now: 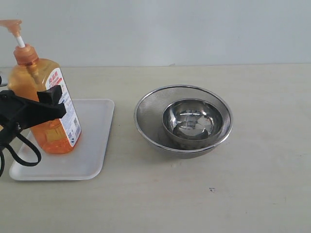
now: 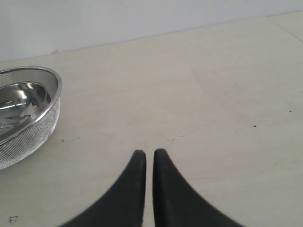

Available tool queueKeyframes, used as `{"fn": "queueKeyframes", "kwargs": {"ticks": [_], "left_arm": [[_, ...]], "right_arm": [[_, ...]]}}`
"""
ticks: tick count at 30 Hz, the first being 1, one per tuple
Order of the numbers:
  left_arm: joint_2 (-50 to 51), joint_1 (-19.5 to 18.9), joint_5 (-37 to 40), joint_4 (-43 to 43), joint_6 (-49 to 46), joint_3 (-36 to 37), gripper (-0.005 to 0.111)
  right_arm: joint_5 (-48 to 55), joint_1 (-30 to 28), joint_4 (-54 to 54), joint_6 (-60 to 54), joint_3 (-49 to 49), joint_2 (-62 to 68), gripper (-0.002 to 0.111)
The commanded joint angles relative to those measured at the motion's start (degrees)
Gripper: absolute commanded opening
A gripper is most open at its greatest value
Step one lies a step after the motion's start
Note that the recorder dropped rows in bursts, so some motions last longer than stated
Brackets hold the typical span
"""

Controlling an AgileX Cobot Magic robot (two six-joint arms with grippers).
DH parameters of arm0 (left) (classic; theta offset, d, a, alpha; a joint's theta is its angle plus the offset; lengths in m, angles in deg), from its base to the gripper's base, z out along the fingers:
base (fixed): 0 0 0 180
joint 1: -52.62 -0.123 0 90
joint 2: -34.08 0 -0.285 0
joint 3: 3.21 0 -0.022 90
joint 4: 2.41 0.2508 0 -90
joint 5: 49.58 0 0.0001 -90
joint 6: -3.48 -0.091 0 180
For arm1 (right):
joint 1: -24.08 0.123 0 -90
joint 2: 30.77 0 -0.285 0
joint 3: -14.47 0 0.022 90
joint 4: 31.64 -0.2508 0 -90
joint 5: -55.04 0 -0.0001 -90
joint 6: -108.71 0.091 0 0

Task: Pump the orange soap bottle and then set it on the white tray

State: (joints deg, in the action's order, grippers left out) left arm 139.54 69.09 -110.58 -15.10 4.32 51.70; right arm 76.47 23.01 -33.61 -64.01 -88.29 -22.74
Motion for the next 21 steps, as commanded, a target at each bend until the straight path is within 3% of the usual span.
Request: {"fn": "queueKeyframes", "kwargs": {"ticks": [1, 15, 18, 21], "left_arm": [[-0.37, 0.14, -4.81, 0.06, 0.78, -0.76, 0.010], [-0.37, 0.14, -3.86, 0.06, 0.87, -0.76, 0.091], [-0.37, 0.14, -3.86, 0.06, 0.87, -0.76, 0.101], [-0.37, 0.14, -3.99, 0.06, 0.87, -0.76, 0.103]], "right_arm": [[-0.31, -0.18, 0.08, -0.12, -0.02, -0.24, 0.001], [-0.31, -0.18, 0.08, -0.09, -0.02, -0.24, 0.001], [-0.31, -0.18, 0.08, -0.09, -0.02, -0.24, 0.001], [-0.31, -0.18, 0.08, -0.09, -0.02, -0.24, 0.001]]}}
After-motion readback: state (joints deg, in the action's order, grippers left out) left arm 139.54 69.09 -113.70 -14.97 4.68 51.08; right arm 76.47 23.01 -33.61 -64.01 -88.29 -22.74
